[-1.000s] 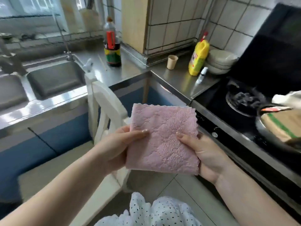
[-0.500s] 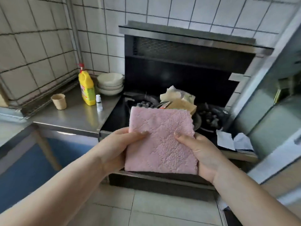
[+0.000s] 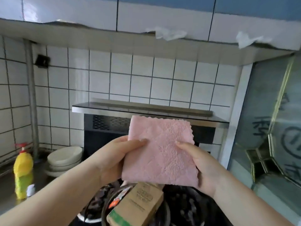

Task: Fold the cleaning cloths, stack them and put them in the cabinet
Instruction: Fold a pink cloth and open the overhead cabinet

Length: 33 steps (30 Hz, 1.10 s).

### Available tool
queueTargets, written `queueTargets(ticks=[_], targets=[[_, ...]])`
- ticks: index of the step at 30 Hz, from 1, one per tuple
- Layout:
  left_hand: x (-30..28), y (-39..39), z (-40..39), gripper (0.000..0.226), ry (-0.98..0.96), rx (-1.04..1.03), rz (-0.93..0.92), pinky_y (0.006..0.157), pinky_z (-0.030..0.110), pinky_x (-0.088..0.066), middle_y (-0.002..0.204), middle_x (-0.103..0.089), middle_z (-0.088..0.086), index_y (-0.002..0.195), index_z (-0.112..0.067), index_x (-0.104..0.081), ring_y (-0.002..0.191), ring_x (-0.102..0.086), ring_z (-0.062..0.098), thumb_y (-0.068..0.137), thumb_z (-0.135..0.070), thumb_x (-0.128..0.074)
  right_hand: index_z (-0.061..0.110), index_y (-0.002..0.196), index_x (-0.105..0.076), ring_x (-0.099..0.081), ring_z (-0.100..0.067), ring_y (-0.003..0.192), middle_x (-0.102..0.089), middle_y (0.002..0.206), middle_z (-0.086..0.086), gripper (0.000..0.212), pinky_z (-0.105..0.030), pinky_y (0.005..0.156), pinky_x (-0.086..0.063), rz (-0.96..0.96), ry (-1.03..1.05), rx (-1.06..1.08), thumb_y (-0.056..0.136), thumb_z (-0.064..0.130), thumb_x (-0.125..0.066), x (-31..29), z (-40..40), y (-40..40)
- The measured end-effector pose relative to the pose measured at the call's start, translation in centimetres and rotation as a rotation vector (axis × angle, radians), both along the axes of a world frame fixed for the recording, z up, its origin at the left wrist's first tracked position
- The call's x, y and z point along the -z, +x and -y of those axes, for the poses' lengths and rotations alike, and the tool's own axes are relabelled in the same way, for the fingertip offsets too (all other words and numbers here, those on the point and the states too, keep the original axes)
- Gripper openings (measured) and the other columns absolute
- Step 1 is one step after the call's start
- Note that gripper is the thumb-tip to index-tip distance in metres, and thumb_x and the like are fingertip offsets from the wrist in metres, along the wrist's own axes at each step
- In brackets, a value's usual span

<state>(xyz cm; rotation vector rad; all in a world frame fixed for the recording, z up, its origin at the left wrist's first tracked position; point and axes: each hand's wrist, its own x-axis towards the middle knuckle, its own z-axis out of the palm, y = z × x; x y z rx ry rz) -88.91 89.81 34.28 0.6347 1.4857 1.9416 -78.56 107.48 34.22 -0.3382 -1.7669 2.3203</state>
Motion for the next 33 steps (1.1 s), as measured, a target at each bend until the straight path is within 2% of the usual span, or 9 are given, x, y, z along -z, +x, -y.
queueTargets(ticks=[6,8,13,16,19,22,24,29,33], targets=[[-5.0,-3.0,-4.6,0.030,0.030,-0.068,-0.108,0.069,0.035,-0.058,0.094,-0.073,0.013,0.102,-0.002,-0.066,0.078,-0.070,0.025,0.078,-0.021,-0.065,0.009,0.106,-0.070,-0.070,-0.032,0.091,-0.072,0.101,-0.017,0.029,-0.046,0.087,-0.052,-0.087,0.031,-0.026,0.083,0.026,-0.062,-4.6,-5.0,-4.6],[-6.4,-4.0,-5.8,0.025,0.041,-0.067,-0.137,0.064,0.032,-0.058,0.094,-0.074,0.013,0.102,-0.002,-0.066,0.078,-0.071,0.024,0.083,-0.019,-0.063,0.010,0.102,-0.071,-0.071,-0.032,0.088,-0.072,0.099,-0.018,0.031,-0.045,0.086,-0.052,-0.119,0.042,-0.036,0.077,0.026,-0.064,-5.9,-6.2,-5.8],[-10.4,-7.3,-8.6,0.029,0.035,-0.064,-0.279,0.078,0.038,-0.056,0.100,-0.073,0.010,0.111,-0.006,-0.062,0.093,-0.070,0.026,0.086,-0.021,-0.064,0.010,0.103,-0.071,-0.071,-0.031,0.087,-0.072,0.098,-0.017,0.038,-0.044,0.086,-0.052,-0.207,0.106,-0.006,0.070,0.029,-0.066,-9.4,-9.0,-8.2],[-14.2,-9.4,-10.3,0.023,0.073,-0.141,-0.457,0.080,0.034,-0.056,0.103,-0.072,0.003,0.113,-0.013,-0.062,0.096,-0.068,0.019,0.092,-0.021,-0.058,0.010,0.105,-0.070,-0.072,-0.030,0.086,-0.073,0.097,-0.016,0.034,-0.041,0.082,-0.053,-0.267,0.132,0.048,0.079,0.030,-0.063,-12.1,-10.1,-9.0],[-18.6,-11.9,-12.5,0.038,0.124,-0.380,-0.813,0.102,0.028,-0.040,0.129,-0.056,-0.003,0.128,-0.019,-0.052,0.118,-0.053,0.011,0.092,-0.026,-0.057,0.011,0.102,-0.068,-0.072,-0.024,0.071,-0.074,0.085,-0.012,0.025,-0.035,0.068,-0.052,-0.336,0.137,0.123,0.087,0.027,-0.058,-14.8,-10.9,-9.3],[-22.2,-14.5,-14.1,0.052,-0.180,-0.840,-1.633,0.110,0.027,-0.023,0.143,-0.039,-0.003,0.140,-0.021,-0.040,0.135,-0.032,0.016,0.091,-0.030,-0.054,0.012,0.101,-0.066,-0.072,-0.021,0.065,-0.075,0.080,-0.009,0.021,-0.031,0.061,-0.052,-0.386,0.160,0.199,0.089,0.026,-0.057,-16.6,-11.6,-9.9],[-24.1,-16.1,-15.0,0.057,-0.337,-0.943,-1.912,0.116,0.036,-0.011,0.151,-0.028,-0.002,0.144,-0.020,-0.032,0.143,-0.017,0.018,0.091,-0.033,-0.051,0.013,0.100,-0.066,-0.072,-0.019,0.062,-0.075,0.076,-0.007,0.019,-0.028,0.054,-0.052,-0.403,0.168,0.225,0.090,0.026,-0.057,-17.5,-11.9,-10.3],[-26.3,-18.7,-18.0,0.067,-0.717,-0.921,-1.938,0.118,0.048,-0.001,0.159,-0.005,0.003,0.149,-0.014,-0.011,0.147,0.001,0.020,0.095,-0.041,-0.039,0.014,0.094,-0.065,-0.069,-0.019,0.060,-0.073,0.067,-0.005,0.015,-0.025,0.050,-0.050,-0.417,0.204,0.287,0.089,0.026,-0.057,-18.4,-12.6,-11.0],[-26.6,-19.6,-19.2,0.066,-0.778,-0.944,-1.926,0.115,0.055,-0.002,0.155,-0.015,0.005,0.148,-0.014,-0.013,0.145,-0.010,0.022,0.094,-0.041,-0.040,0.015,0.093,-0.065,-0.068,-0.020,0.068,-0.073,0.069,-0.004,0.013,-0.027,0.054,-0.049,-0.416,0.210,0.299,0.089,0.025,-0.058,-18.8,-12.9,-11.5]])
